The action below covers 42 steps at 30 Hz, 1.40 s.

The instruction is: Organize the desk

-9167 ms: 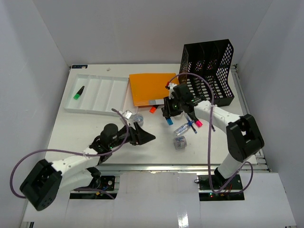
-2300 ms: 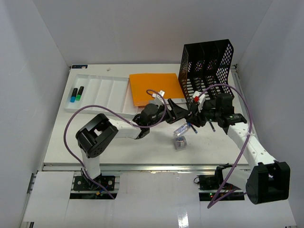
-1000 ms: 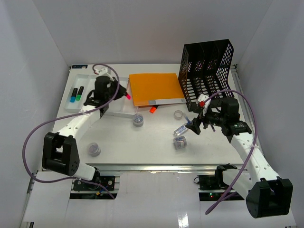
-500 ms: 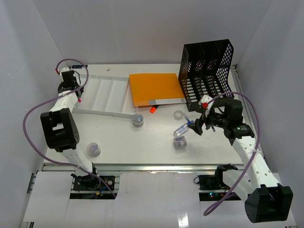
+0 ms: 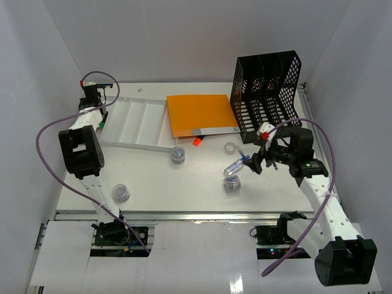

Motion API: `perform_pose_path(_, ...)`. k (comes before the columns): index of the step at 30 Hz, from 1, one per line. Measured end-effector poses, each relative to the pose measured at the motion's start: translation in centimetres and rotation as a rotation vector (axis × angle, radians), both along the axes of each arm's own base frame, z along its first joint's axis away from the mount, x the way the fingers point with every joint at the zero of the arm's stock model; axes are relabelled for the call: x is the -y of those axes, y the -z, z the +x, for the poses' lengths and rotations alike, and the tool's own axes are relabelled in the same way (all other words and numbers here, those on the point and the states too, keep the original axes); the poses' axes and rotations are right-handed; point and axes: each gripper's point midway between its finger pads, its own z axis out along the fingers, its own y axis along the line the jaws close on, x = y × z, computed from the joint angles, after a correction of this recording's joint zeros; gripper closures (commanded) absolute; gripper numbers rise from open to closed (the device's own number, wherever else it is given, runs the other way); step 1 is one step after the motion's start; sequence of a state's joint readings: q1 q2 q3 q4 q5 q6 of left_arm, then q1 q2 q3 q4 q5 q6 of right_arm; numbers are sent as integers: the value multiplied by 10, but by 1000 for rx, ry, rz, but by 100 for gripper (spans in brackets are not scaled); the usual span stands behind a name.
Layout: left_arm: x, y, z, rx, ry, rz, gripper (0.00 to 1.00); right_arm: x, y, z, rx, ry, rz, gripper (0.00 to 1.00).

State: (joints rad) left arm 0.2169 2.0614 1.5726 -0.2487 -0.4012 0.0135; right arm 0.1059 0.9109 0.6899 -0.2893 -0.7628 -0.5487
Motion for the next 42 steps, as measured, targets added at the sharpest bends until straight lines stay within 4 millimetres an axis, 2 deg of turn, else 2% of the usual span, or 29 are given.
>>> perform_pose_path(2, 2, 7, -2, -20, 7, -9, 19, 0, 1, 0, -3, -1, -2, 2)
perform_pose_path(4, 5, 11, -3, -31, 13, -29, 13, 0, 3, 1, -8, -1, -3, 2)
perform_pose_path(10, 20, 8, 1, 4, 26, -125, 9, 1, 11, 3, -43, -1, -3, 2)
perform_pose_path(13, 38, -9, 0, 56, 52, -219, 9, -1, 19, 3, -81, -13, 0, 4)
perform_pose_path(16, 68, -44, -10, 159, 132, -339, 9, -3, 33, 3, -141, -21, 2, 7)
perform_pose_path(20, 131, -90, -46, 317, 328, -560, 8, -6, 56, 4, -242, -14, -30, 8)
perform_pose_path(22, 165, -101, -68, 403, 440, -677, 8, -13, 65, 4, -282, -19, -67, 8)
perform_pose_path(26, 226, -81, -136, 398, 600, -930, 8, -36, 64, 17, -303, -33, -153, 8)
perform_pose_path(29, 251, -62, -179, 353, 659, -1042, 6, -66, 53, 35, -295, -54, -185, 9)
perform_pose_path(31, 262, -66, -198, 355, 714, -1062, 4, -85, 49, 46, -296, -65, -191, 11)
perform_pose_path(34, 280, -84, -215, 403, 828, -1027, 4, -111, 53, 54, -353, -86, -203, 10)
perform_pose_path(36, 306, -96, -226, 412, 949, -995, 7, -123, 59, 64, -391, -93, -217, 10)
perform_pose_path(38, 336, -101, -238, 387, 1074, -981, 11, -127, 66, 70, -415, -107, -239, 11)
perform_pose_path(40, 360, -98, -246, 348, 1165, -966, 13, -124, 68, 64, -438, -164, -250, 12)
perform_pose_path(42, 379, -92, -244, 296, 1214, -950, 15, -115, 61, 53, -440, -220, -245, 12)
